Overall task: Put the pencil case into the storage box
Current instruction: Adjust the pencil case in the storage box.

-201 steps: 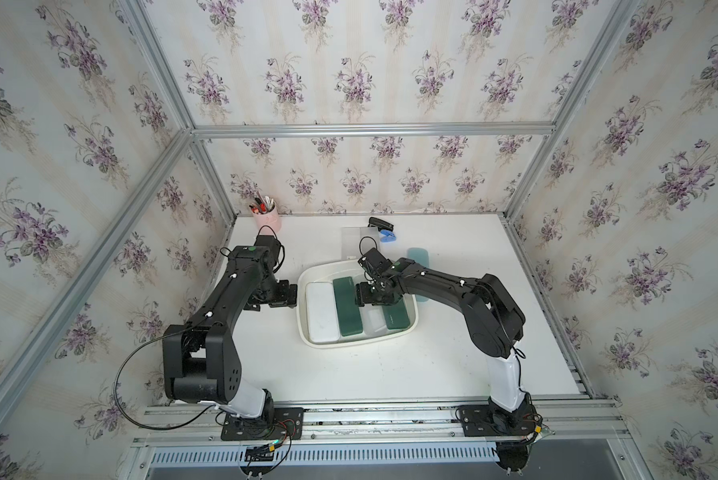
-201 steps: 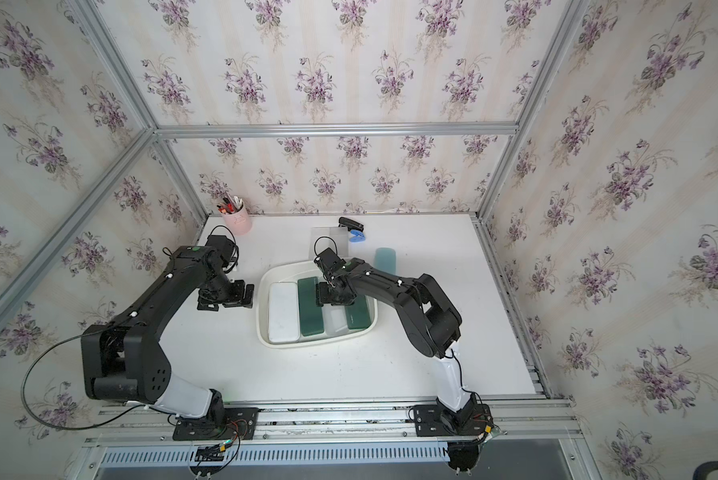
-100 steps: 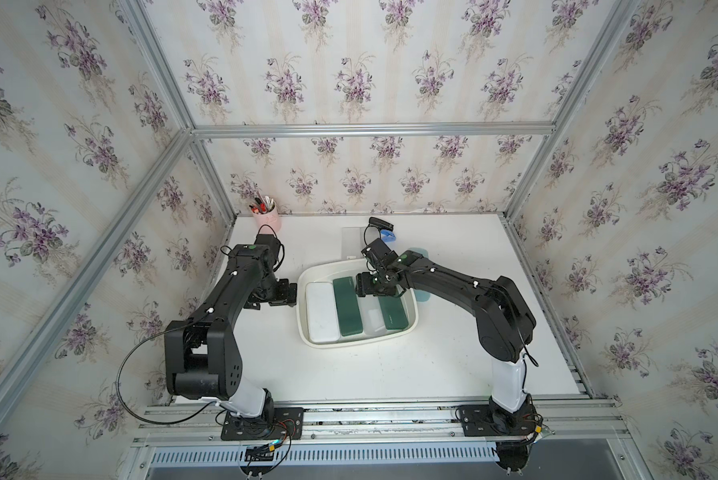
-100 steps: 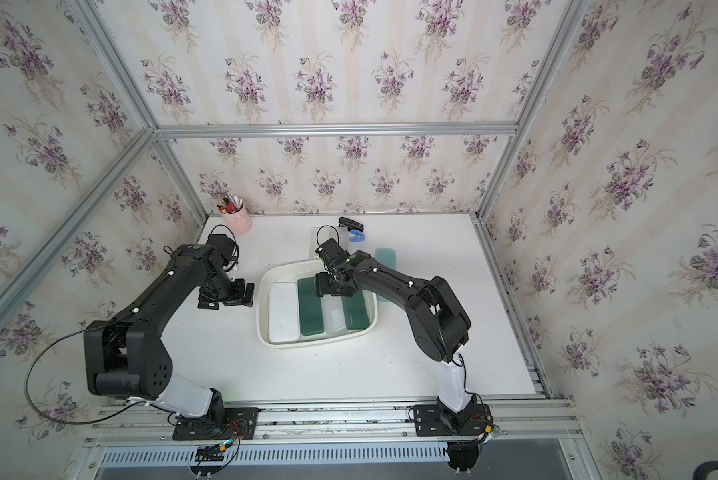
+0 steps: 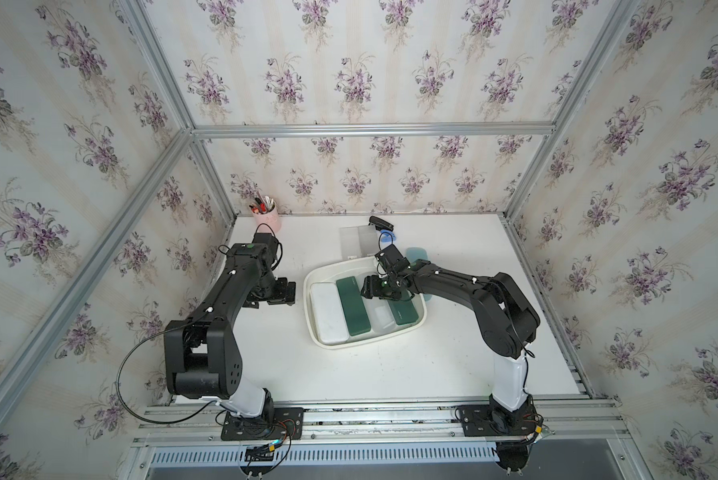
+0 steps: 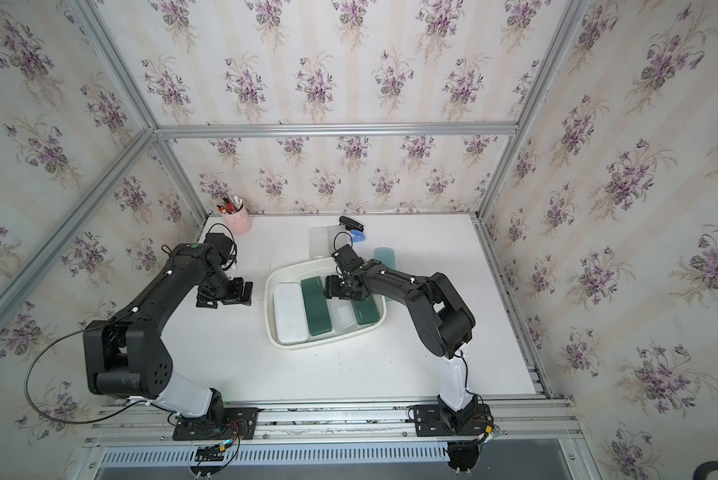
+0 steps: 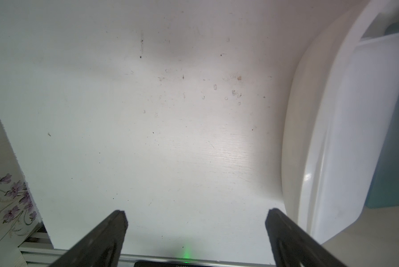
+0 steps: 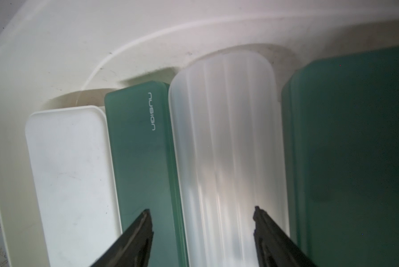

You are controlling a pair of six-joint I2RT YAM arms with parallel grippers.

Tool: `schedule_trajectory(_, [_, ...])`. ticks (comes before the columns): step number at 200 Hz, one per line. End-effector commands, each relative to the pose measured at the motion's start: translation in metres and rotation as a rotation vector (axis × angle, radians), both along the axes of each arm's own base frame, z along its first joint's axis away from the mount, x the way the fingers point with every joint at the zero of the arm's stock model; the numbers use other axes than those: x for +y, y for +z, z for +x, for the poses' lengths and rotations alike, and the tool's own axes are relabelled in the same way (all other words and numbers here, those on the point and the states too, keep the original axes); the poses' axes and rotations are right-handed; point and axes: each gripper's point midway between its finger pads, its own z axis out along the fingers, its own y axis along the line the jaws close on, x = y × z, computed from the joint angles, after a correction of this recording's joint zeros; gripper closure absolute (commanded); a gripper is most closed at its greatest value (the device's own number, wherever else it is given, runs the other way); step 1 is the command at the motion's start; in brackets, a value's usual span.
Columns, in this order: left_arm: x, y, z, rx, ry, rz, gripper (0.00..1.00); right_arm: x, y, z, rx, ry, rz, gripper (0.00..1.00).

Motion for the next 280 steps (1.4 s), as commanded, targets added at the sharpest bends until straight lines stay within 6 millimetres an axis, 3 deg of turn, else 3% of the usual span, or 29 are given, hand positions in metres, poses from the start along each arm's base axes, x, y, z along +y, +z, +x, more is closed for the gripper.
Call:
schedule_trajectory(1, [0.001,0.003,-0.001,0.005,-0.003,0.002,0.01,-0.013,-0.004,-0.004,0.005,0.003,-0.06,0.28])
schedule_trajectory(45, [-0.001,0.009,0.0,-0.007,0.004,-0.005,0.01,-0.017,0.058,0.011,-0.086,-0.02,-0.084,0.28])
schedule_trajectory(70, [-0.002,0.015,0.0,-0.013,0.007,-0.014,0.01,-0.032,0.073,0.013,-0.101,-0.03,-0.168,0.27])
schedule_trajectory(103, [-0.011,0.028,0.003,-0.036,0.006,-0.047,0.01,-0.064,0.059,0.008,-0.079,-0.034,-0.356,0.26])
schedule_trajectory(143, [-0.021,0.039,0.004,-0.045,0.003,-0.073,0.01,-0.082,0.044,0.005,-0.056,-0.012,-0.479,0.18])
schedule_trajectory(196, [-0.034,0.033,0.005,-0.031,-0.016,-0.081,0.01,-0.078,0.015,0.003,-0.009,0.052,-0.508,0.13])
schedule_trajectory(280, [-0.033,0.031,0.002,-0.027,-0.017,-0.07,0.01,-0.078,-0.013,0.003,0.024,0.083,-0.534,0.13])
